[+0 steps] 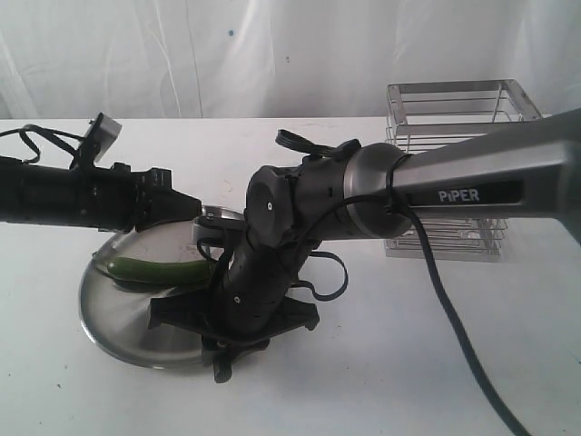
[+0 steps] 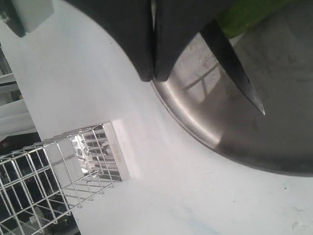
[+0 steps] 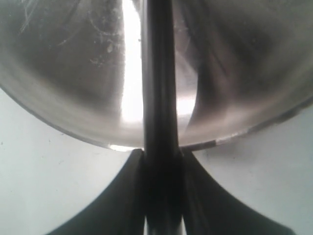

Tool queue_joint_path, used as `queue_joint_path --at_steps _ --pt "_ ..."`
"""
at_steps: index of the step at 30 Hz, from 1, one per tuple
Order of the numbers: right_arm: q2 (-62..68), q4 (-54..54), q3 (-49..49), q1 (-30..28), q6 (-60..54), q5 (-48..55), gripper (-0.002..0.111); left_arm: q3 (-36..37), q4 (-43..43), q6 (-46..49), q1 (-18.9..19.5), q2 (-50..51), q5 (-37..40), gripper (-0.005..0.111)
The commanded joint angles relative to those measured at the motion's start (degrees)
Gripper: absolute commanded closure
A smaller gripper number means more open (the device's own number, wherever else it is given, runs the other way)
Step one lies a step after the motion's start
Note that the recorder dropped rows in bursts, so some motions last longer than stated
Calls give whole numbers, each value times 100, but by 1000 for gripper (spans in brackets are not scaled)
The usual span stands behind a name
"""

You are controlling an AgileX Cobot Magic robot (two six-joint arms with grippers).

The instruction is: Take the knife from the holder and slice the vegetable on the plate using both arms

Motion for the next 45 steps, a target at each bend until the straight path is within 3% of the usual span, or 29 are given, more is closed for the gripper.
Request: queue_joint_path --at_steps 1,13,23,32,45 --pt "12 -4 -10 1 -14 10 108 31 -279 148 -13 278 141 107" --pt "12 -4 -10 1 -14 10 108 31 -634 450 -21 398 290 107" --pt "12 -4 -10 1 -14 18 108 -4 -686 774 -532 600 -352 107" --pt "12 -4 -10 1 -14 32 108 -4 -596 896 -531 633 -922 107" --pt "12 -4 -10 1 -48 250 108 -4 -73 367 -531 1173 -980 107"
